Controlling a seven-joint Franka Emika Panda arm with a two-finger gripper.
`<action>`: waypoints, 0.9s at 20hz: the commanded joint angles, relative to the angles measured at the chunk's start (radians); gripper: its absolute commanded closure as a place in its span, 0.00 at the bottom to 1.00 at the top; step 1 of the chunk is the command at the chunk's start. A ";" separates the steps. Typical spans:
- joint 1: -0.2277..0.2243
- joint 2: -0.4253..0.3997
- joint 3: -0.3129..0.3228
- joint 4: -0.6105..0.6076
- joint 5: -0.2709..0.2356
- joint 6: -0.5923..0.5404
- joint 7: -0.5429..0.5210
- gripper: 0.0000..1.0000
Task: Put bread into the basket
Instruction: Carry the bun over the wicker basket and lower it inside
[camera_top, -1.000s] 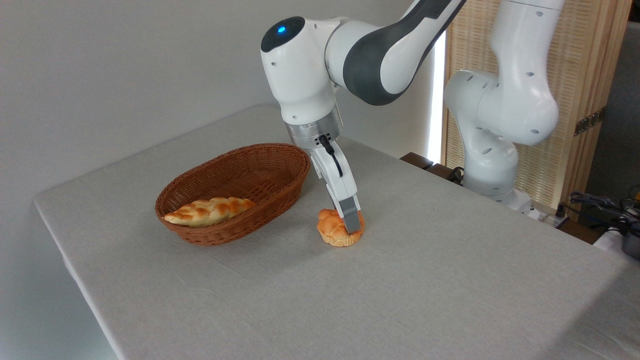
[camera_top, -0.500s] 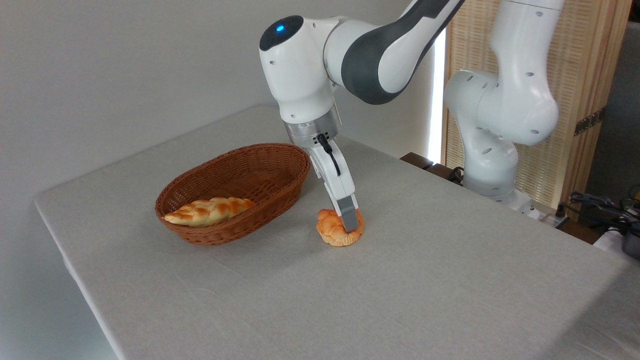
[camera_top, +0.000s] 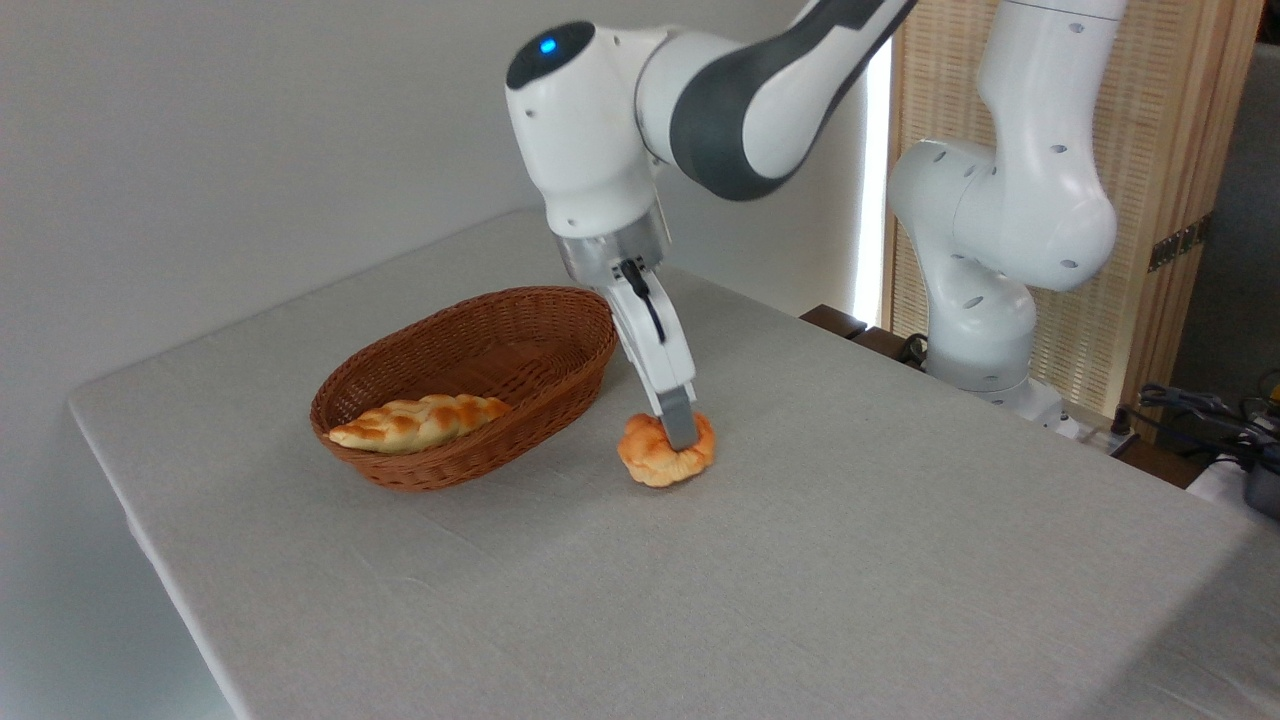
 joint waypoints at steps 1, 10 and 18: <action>-0.009 0.034 -0.021 0.191 -0.011 -0.139 0.006 0.79; -0.011 0.184 -0.239 0.372 -0.089 -0.096 -0.357 0.73; -0.011 0.267 -0.370 0.361 -0.086 -0.005 -0.486 0.27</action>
